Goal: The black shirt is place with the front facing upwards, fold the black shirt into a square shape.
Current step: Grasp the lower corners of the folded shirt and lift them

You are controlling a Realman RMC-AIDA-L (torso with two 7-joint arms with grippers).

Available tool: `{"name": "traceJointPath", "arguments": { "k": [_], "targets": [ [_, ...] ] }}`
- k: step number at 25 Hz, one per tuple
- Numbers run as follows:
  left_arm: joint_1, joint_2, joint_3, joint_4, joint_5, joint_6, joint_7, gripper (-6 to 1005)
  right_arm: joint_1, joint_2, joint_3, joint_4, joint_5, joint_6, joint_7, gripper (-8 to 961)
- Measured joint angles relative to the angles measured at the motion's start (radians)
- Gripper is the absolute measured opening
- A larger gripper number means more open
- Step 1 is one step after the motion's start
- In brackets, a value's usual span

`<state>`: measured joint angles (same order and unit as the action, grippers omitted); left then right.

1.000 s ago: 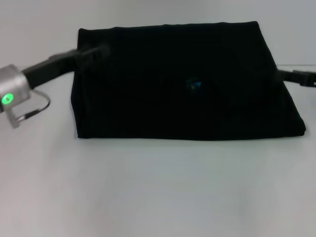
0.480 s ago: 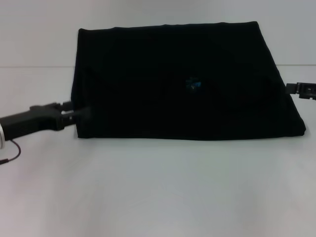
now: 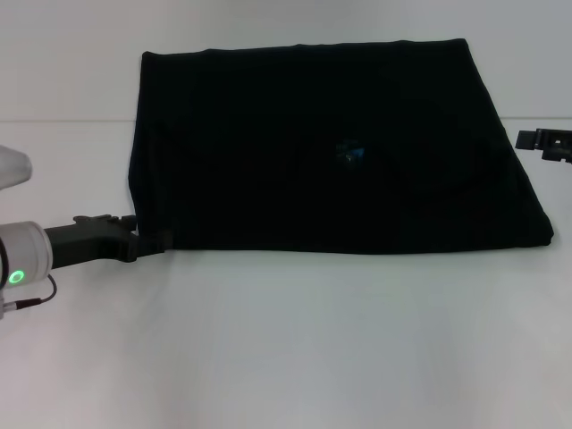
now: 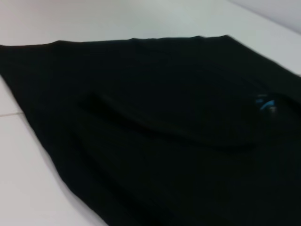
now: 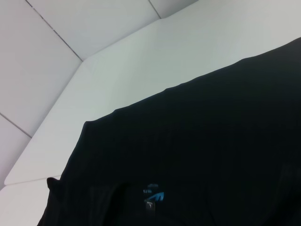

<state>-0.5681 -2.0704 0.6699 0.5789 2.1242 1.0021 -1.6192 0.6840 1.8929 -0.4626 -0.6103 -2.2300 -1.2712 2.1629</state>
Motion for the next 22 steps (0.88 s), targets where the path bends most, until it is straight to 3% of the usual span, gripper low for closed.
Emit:
{"name": "traceJointPath", "arguments": {
  "k": [20,22],
  "targets": [
    [-0.023,0.009,0.083,-0.03,0.016,-0.048,-0.032,731,0.002,-0.003,0.0,-0.008,0.001,0.009,0.025,716],
    [-0.024,0.011,0.084,-0.029,0.018,-0.063,-0.047,670,0.002,-0.004,0.002,-0.008,0.001,0.01,0.025,716]
  ]
}}
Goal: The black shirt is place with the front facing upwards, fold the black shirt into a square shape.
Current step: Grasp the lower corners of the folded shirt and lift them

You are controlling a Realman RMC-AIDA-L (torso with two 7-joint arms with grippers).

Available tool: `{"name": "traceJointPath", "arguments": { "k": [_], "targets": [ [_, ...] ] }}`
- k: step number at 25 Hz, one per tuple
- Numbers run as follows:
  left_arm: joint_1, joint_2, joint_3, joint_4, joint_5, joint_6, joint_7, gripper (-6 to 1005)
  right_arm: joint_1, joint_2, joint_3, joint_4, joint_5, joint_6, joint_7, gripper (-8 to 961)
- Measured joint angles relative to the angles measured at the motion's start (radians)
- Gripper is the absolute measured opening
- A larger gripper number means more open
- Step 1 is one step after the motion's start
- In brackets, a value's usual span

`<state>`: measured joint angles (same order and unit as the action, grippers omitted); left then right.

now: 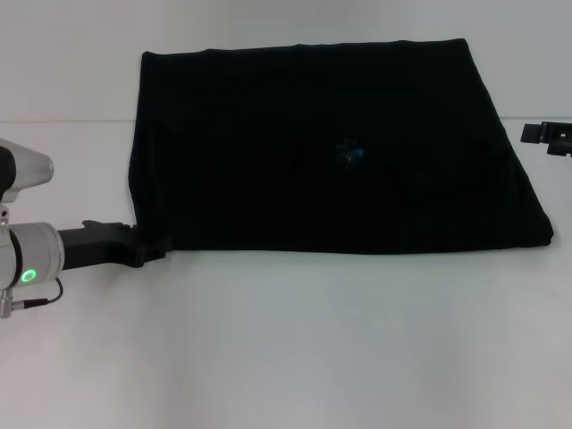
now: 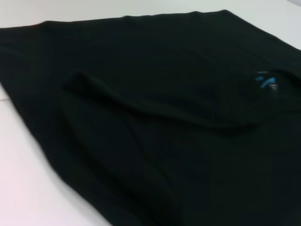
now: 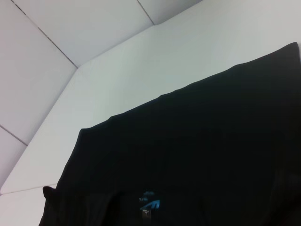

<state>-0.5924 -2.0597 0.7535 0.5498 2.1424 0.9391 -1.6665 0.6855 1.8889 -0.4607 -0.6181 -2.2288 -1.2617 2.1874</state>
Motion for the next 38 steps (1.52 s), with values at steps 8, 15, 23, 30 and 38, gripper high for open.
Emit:
{"name": "traceJointPath", "arguments": {
  "k": [8,15,23,30,38],
  "targets": [
    [-0.007,0.004,0.004,0.001,0.01,-0.008,-0.015,390,-0.003,-0.003,-0.003,0.0,-0.004,-0.004,0.0,718],
    [-0.011,0.004,0.005,0.003,0.029,0.001,-0.03,70,-0.011,-0.024,-0.051,-0.001,-0.054,-0.011,0.045,718],
    [-0.005,0.009,0.001,0.036,0.034,0.086,-0.047,-2,-0.002,-0.034,-0.07,-0.002,-0.225,-0.011,0.132,719],
    [-0.005,0.008,0.005,0.047,0.034,0.1,-0.057,1,-0.003,-0.002,-0.121,0.009,-0.25,0.077,0.124,718],
    [-0.01,0.011,0.004,0.05,0.034,0.096,-0.067,3,0.008,0.042,-0.197,0.011,-0.252,0.172,0.123,669]
  ]
}}
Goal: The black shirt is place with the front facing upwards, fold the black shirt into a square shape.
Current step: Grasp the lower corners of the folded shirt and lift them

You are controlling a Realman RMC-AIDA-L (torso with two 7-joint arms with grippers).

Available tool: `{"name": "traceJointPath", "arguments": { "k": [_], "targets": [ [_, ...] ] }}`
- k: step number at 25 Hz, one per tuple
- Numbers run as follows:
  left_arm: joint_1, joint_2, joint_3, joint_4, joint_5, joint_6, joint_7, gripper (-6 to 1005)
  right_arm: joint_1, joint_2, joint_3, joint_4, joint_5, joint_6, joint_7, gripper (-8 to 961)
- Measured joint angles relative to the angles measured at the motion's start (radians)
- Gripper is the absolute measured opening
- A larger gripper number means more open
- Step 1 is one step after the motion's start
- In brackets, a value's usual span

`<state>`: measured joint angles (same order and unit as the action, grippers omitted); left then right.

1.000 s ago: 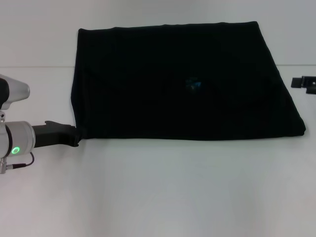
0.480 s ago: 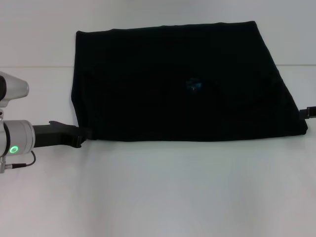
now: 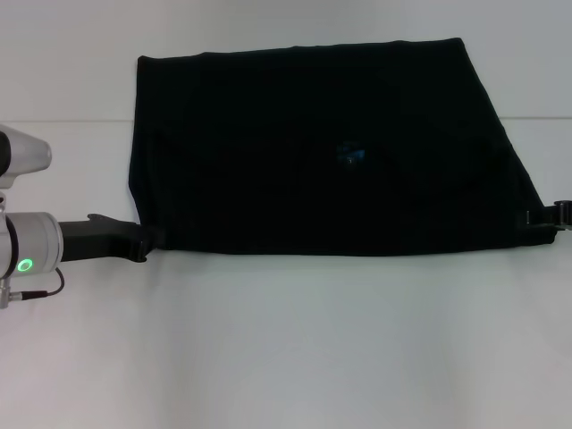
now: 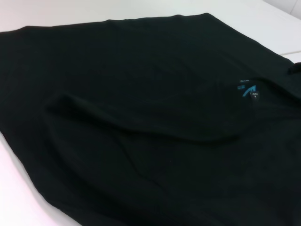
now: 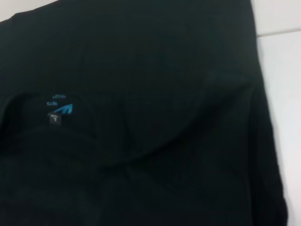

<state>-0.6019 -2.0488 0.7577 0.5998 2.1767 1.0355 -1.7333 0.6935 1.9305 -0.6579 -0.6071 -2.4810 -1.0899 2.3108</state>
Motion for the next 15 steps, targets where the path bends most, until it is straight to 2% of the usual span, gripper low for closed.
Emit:
{"name": "traceJointPath", "arguments": {
  "k": [7,15],
  "targets": [
    [-0.001,0.003,0.0,0.0,0.0,-0.002,0.0,6,-0.006,0.011,-0.004,-0.009,0.008,-0.003,-0.013,621],
    [-0.001,0.003,0.0,-0.005,0.0,-0.01,0.0,9,-0.013,0.011,-0.006,-0.011,0.01,-0.003,-0.027,284]
  ]
}}
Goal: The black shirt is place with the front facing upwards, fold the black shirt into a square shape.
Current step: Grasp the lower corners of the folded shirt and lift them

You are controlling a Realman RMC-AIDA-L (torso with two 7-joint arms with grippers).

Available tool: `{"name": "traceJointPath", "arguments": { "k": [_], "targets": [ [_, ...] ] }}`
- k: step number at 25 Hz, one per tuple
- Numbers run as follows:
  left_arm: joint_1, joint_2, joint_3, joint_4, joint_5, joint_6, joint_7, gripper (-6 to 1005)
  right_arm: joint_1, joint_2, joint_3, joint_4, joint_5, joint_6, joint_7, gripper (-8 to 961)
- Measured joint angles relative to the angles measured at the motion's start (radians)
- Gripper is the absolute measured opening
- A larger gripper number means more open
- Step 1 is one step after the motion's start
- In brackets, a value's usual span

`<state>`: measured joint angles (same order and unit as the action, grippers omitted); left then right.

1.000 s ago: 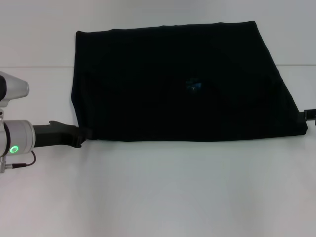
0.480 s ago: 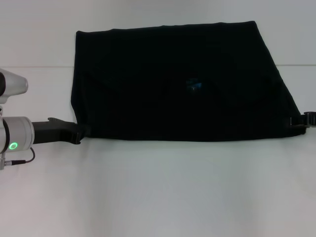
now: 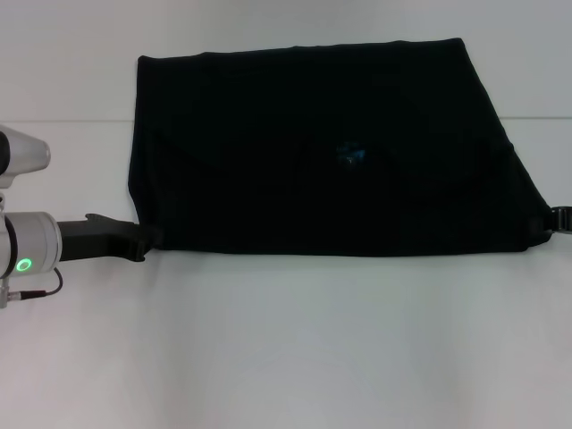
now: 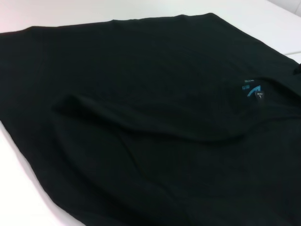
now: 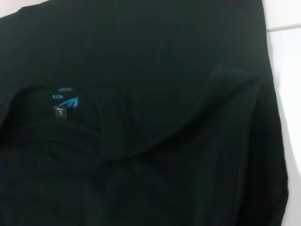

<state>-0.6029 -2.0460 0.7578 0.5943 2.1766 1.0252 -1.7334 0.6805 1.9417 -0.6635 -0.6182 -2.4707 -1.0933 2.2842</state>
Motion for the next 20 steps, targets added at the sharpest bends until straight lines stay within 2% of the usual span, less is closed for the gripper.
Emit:
{"name": "traceJointPath", "arguments": {
  "k": [3,8,11,14,20],
  "targets": [
    [0.0,-0.001,0.0,-0.002,0.0,-0.005,0.0,10,-0.004,0.0,0.002,0.0,0.0,0.001,-0.008,166],
    [0.002,-0.004,0.0,-0.002,0.0,-0.016,0.0,12,-0.016,0.0,0.01,-0.001,0.002,0.005,-0.023,40],
    [0.009,-0.003,-0.001,0.001,0.0,0.016,-0.016,13,-0.035,0.0,0.044,-0.004,0.012,-0.017,-0.063,40],
    [0.026,0.01,-0.008,0.019,0.0,0.116,-0.048,14,-0.068,0.004,0.086,-0.025,0.032,-0.074,-0.114,40],
    [0.078,0.021,-0.067,0.07,-0.001,0.259,-0.081,16,-0.176,0.038,0.143,-0.133,0.11,-0.203,-0.195,39]
  ]
}}
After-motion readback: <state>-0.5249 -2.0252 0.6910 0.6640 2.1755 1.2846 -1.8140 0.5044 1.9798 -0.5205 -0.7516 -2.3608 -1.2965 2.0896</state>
